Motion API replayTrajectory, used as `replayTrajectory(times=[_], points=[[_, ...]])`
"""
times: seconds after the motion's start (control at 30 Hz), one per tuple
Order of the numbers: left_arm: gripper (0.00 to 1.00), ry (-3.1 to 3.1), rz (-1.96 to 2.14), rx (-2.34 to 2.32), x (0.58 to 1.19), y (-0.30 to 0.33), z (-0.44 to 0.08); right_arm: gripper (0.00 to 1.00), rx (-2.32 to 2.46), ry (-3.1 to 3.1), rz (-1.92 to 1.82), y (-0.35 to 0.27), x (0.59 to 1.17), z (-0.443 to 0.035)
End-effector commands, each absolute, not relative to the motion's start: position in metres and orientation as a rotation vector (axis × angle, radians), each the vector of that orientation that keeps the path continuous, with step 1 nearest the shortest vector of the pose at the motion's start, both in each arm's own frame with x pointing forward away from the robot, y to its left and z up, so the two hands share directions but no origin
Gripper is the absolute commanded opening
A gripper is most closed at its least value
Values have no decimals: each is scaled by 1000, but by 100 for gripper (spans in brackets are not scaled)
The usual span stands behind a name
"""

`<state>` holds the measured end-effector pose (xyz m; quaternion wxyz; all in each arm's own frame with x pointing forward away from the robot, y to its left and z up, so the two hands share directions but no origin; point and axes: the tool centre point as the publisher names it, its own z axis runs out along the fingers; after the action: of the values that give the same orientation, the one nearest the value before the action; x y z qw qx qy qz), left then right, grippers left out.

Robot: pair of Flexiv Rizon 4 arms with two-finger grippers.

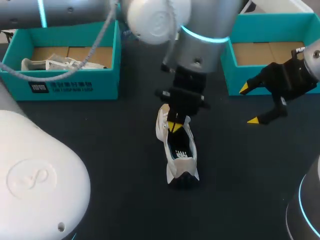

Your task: Take the shoe out of the shoebox, open the shoe tongue, remove and reinsert the insole, then place the shoe into the shoebox

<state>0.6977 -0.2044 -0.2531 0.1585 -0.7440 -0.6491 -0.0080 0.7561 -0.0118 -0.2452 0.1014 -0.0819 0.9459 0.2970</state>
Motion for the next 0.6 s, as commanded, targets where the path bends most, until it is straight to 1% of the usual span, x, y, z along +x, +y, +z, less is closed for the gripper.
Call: replayTrajectory(times=[0.03,0.23,0.6], points=[[0,-1920,71,-2093,692,-203,-267,100,-242,2794,876,-12,756,-246],[0,-1852,151,-2079,687,-200,-278,100,-242,2794,876,-12,756,-246],[0,-1852,151,-2079,687,-200,-278,100,-242,2794,876,-12,756,-246]])
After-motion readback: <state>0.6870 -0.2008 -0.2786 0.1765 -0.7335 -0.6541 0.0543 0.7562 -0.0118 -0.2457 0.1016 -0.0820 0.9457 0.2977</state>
